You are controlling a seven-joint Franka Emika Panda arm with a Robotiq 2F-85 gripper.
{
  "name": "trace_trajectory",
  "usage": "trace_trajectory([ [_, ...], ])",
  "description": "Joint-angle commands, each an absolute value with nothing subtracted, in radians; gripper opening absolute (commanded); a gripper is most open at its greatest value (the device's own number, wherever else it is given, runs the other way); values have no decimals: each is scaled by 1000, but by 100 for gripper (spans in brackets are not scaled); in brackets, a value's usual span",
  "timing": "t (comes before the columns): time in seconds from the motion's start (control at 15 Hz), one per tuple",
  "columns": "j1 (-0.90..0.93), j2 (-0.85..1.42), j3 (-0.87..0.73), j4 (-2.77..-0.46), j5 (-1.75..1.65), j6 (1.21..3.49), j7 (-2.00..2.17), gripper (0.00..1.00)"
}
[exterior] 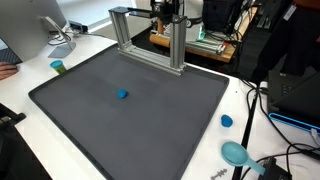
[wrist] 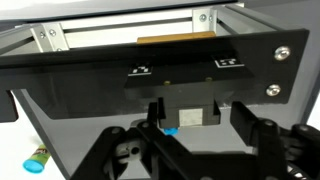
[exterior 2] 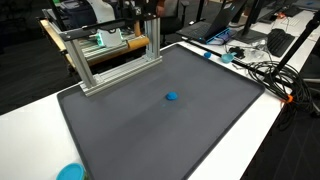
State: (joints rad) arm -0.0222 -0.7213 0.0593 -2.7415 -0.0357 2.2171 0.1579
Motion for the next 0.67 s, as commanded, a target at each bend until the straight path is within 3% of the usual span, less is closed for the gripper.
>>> trace_trajectory([
  [0.0,-27,-760,39,-2746,-6,2210,164,73],
  [0.27,-57,-761,45,-2743,-29,2175,182,83],
  [0.6,-42,-750,44,-2742,-22,2141,158,75],
])
